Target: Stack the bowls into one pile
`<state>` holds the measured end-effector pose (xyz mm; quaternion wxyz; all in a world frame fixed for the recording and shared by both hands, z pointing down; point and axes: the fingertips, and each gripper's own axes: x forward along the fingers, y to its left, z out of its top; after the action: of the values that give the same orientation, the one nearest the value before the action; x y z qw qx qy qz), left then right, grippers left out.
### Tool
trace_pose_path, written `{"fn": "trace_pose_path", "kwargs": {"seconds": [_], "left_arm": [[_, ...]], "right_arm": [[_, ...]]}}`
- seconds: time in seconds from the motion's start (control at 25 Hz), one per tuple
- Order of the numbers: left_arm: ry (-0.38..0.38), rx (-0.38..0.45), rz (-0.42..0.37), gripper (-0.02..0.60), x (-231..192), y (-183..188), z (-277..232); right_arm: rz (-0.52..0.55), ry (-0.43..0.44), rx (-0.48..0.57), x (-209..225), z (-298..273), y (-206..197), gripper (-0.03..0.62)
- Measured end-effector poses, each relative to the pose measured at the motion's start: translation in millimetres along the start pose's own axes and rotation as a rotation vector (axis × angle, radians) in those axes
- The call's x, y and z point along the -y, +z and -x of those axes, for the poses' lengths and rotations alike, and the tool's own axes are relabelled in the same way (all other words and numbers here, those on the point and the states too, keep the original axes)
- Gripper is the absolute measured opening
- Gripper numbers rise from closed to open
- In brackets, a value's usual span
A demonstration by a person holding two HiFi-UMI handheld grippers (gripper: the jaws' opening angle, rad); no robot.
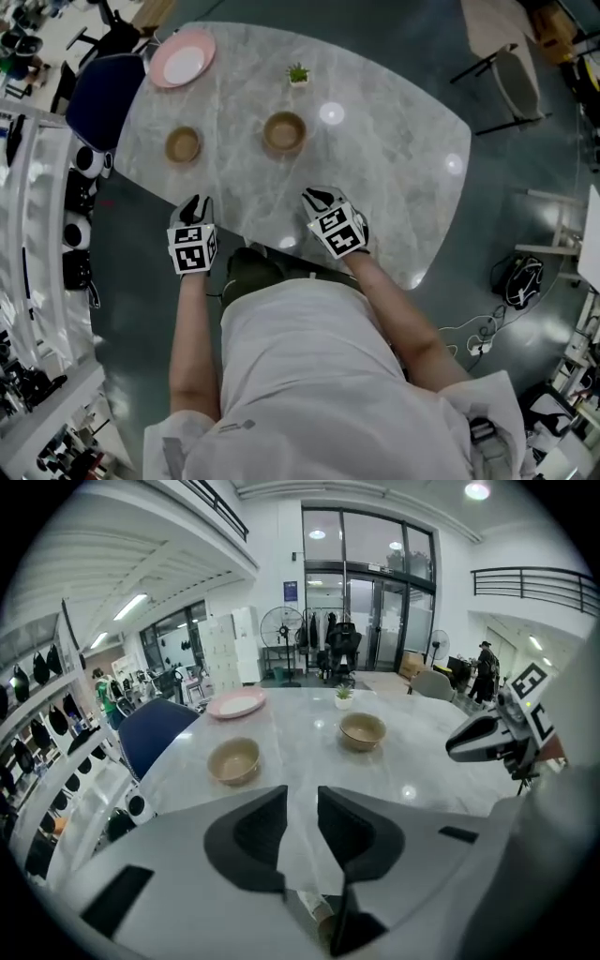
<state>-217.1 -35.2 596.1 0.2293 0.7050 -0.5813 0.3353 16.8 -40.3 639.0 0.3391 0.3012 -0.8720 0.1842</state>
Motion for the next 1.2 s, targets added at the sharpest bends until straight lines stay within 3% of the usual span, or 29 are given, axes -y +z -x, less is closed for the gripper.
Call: {"fn": "trace_pose_path", "kwargs": {"seconds": [0.4,0.76,1.2], "left_arm": [[-0.042,-0.046,-0.063,0.124,-38,9,-42],[-0.118,-0.088,-0.213,0.129,-66,19,-89],[-0.197,-0.152,-0.328,0.129,-79,18,-137]], "right_arm": [[-0.100,-0.078,-0.029,1,4,2,0.043],[-0.220,-0.194,-0.042,3,-2,11,0.043],[-0.325,-0.309,-0.071,4,-9,4,0.038]]}}
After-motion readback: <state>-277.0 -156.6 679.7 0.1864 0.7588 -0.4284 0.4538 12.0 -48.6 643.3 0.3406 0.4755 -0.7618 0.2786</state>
